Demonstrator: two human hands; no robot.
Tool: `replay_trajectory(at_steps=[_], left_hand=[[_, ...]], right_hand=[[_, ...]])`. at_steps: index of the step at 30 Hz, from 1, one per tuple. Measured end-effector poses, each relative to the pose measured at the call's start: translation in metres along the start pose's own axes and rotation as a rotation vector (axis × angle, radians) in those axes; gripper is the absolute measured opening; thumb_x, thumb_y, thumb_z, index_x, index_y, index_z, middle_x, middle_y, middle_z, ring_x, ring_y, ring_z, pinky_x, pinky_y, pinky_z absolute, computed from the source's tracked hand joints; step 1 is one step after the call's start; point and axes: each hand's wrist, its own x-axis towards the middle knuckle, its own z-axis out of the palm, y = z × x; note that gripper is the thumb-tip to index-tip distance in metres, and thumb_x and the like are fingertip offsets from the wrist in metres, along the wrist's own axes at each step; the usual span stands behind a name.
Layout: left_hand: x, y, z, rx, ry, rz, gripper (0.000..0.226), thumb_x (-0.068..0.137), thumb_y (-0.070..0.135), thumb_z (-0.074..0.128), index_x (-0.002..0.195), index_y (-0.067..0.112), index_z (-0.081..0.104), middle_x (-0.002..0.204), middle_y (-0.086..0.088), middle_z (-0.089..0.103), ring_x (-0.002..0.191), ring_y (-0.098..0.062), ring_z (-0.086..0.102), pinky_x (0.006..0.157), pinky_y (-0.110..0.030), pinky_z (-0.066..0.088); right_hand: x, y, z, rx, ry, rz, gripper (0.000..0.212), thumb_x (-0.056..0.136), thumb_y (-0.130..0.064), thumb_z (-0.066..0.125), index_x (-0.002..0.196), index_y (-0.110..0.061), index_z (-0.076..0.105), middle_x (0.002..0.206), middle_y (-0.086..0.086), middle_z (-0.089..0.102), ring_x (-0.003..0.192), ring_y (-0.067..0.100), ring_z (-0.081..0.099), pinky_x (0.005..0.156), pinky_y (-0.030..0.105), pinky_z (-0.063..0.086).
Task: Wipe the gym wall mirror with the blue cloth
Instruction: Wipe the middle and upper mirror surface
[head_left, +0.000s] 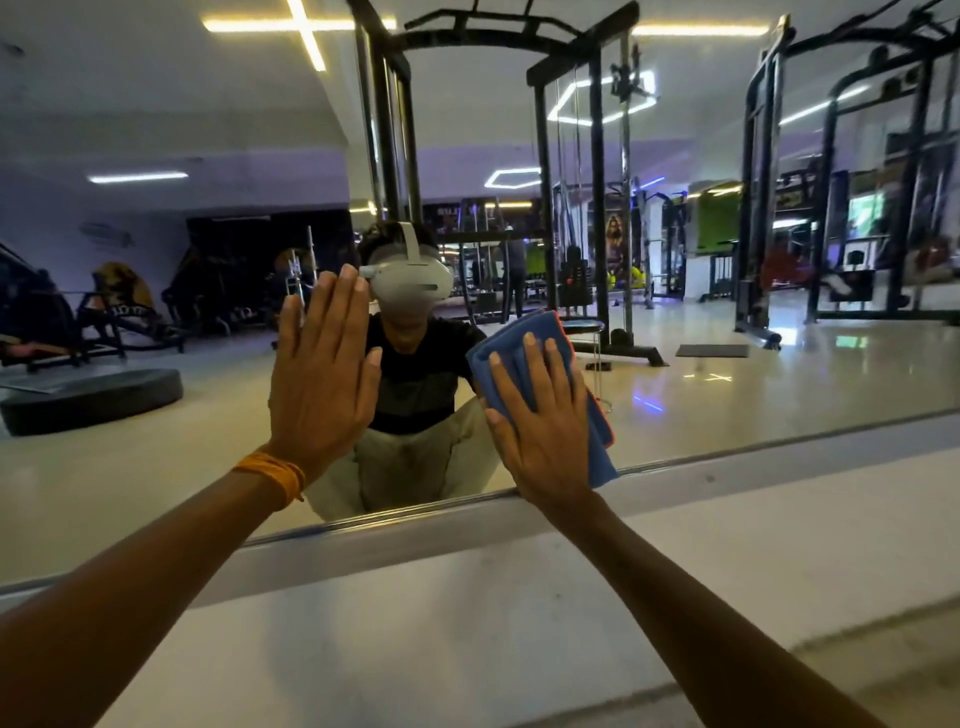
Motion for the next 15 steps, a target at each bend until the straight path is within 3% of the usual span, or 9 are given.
replay_trajectory(at_steps=[5,8,10,11,15], left_hand=[[-0.002,-0.003,0.002,0.026,-0.016,0.020,0.067,0.107,0.036,0.029,0.163,0.005,0.012,0.172,-0.013,0.005,0.160,-0.030,0.003,0.129,-0.053,0.003],[-0.011,-0.010,0.001,0.041,-0.040,0.075,0.066,0.108,0.036,0.028,0.163,0.003,0.014,0.172,-0.015,0.006,0.159,-0.031,0.005,0.129,-0.053,0.006],[-0.024,-0.015,0.000,0.066,-0.051,0.108,0.065,0.108,0.036,0.028,0.163,0.002,0.015,0.172,-0.016,0.008,0.159,-0.030,0.006,0.128,-0.055,0.009],[-0.029,-0.018,-0.001,0.073,-0.053,0.112,0.065,0.108,0.035,0.028,0.163,0.003,0.016,0.171,-0.015,0.009,0.159,-0.030,0.006,0.128,-0.055,0.011],[-0.045,-0.026,-0.003,0.079,-0.027,0.102,0.063,0.108,0.032,0.032,0.163,0.003,0.017,0.171,-0.015,0.011,0.159,-0.030,0.008,0.127,-0.056,0.013]], right_hand=[[0.009,0.028,-0.008,0.043,-0.024,-0.207,0.053,0.112,-0.042,0.027,0.160,-0.022,0.021,0.165,0.013,0.027,0.153,0.035,0.023,0.127,0.047,0.010],[0.020,0.048,-0.014,0.177,0.072,0.105,0.054,0.112,-0.043,0.029,0.163,-0.031,0.016,0.167,0.009,0.020,0.156,0.025,0.011,0.126,0.050,0.014],[0.014,0.023,-0.012,0.232,0.065,0.318,0.056,0.111,-0.043,0.034,0.162,-0.025,0.023,0.170,0.007,0.016,0.157,0.019,0.004,0.127,0.046,0.011],[0.007,0.003,-0.005,0.218,0.049,0.307,0.057,0.110,-0.040,0.038,0.161,-0.020,0.025,0.170,0.008,0.016,0.158,0.022,0.004,0.128,0.045,0.009],[-0.022,-0.043,0.018,0.043,-0.082,-0.346,0.050,0.106,-0.027,0.049,0.154,-0.014,0.040,0.162,0.012,0.029,0.153,0.033,0.023,0.128,0.043,0.006]])
